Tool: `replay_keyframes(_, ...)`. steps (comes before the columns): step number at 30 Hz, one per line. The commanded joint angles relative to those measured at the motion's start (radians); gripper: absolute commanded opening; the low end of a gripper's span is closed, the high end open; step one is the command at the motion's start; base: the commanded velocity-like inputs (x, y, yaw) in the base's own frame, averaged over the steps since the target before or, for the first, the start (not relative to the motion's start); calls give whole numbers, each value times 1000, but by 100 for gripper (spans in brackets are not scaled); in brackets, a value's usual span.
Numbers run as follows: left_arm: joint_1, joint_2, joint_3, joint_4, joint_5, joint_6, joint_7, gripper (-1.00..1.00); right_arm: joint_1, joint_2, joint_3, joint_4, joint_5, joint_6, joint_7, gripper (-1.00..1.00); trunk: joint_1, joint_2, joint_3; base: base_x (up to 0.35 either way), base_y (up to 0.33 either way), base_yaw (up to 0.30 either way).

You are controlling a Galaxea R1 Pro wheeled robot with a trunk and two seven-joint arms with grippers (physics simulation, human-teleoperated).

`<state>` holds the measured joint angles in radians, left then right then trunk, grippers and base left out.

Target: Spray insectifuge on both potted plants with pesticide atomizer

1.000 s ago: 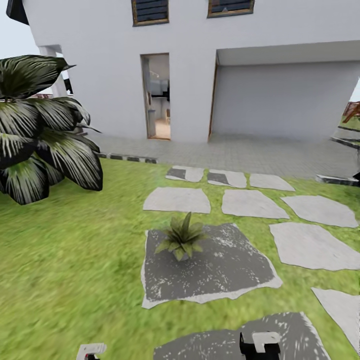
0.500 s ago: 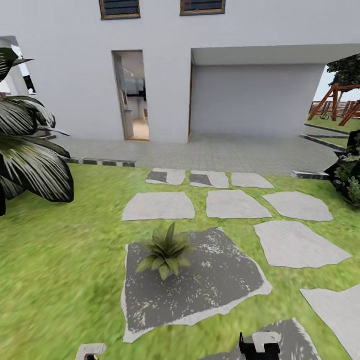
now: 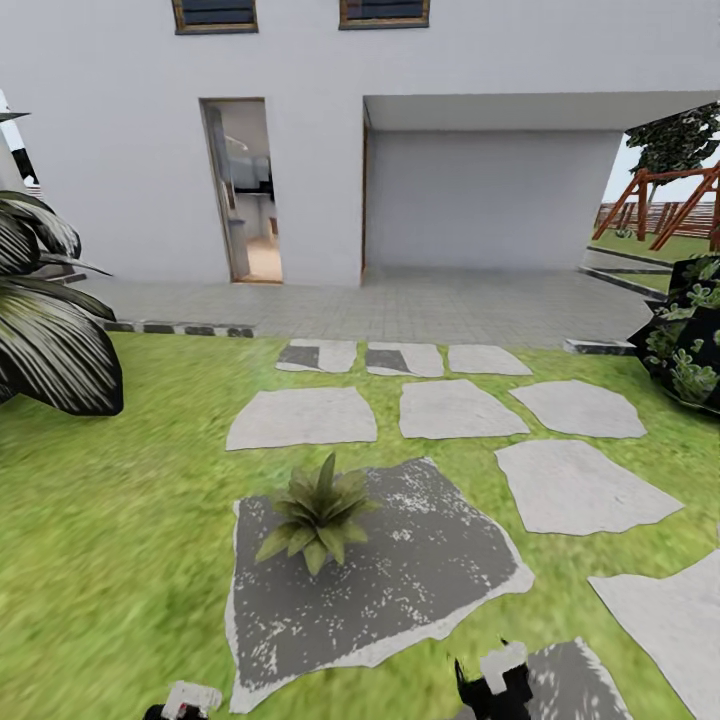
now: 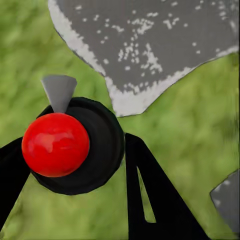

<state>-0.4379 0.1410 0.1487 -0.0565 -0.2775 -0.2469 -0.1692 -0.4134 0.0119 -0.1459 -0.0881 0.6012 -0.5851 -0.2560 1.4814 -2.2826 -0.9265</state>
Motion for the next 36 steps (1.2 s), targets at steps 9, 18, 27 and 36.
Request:
replay_keyframes(9,-47,38,-73,-262,-416,58,-699,-100,-13,48,39,-389,189,209,838,100,0,0,-1,0,0,0)
replay_keyframes(18,-45,-2,-69,-396,-571,148,-790,-100,-54,118,37,-389,190,311,884,100,0,0,-1,0,0,0)
replay_keyframes(27,-45,-15,-69,-396,-571,150,-749,-100,-57,123,6,-372,154,309,863,100,0,0,-1,0,0,0)
replay_keyframes(36,-45,-36,-69,-398,-571,154,-716,-100,-56,139,-44,-341,104,308,813,100,0,0,-1,0,0,0)
